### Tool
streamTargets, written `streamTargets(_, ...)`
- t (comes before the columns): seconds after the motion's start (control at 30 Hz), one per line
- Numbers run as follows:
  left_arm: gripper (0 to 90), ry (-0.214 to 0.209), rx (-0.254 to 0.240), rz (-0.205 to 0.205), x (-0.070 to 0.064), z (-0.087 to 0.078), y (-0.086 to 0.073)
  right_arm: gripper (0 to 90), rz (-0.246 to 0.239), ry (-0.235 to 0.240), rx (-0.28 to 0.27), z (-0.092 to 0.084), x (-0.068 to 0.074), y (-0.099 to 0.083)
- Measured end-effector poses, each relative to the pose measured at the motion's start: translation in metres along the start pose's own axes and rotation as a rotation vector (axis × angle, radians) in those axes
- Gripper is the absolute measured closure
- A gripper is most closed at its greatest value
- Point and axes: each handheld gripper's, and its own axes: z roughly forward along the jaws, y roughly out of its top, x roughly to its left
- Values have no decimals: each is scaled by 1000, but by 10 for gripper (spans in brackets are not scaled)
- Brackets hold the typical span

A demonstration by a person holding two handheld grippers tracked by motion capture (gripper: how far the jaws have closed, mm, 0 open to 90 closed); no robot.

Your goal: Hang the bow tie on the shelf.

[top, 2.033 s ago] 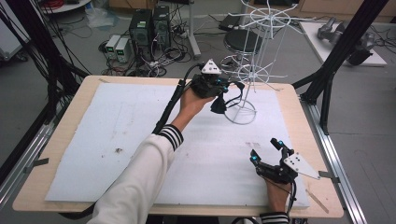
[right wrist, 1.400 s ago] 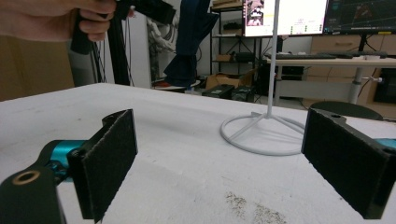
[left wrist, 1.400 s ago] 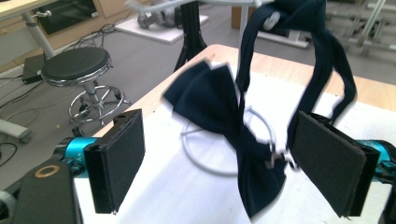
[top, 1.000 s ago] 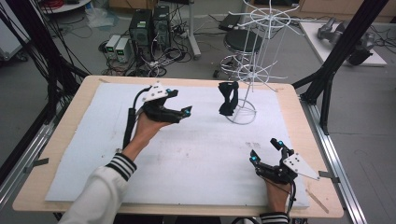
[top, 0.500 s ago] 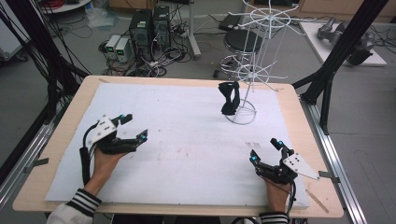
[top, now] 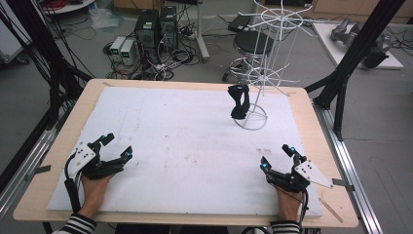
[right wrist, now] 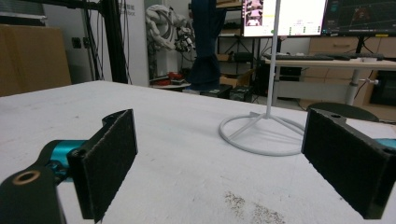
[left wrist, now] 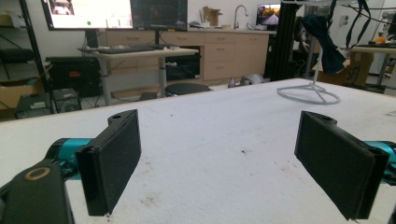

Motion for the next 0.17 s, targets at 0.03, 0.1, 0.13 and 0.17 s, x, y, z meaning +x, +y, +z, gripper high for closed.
streamTargets(0.03, 158, 3, -13, 0, 0, -1, 0, 96, -1, -1, 0, 0, 0, 0)
streamTargets(0.1, 153, 8, -19, -5, 0, -2, -1, 96, -1, -1, 1, 0, 0, 0)
streamTargets(0.13, 152, 9, -18, -6, 0, -1, -1, 96, -2, -2, 1, 0, 0, 0)
streamTargets(0.17, 153, 10, -11, -2, 0, -1, -1, 96, -2, -2, 1, 0, 1, 0)
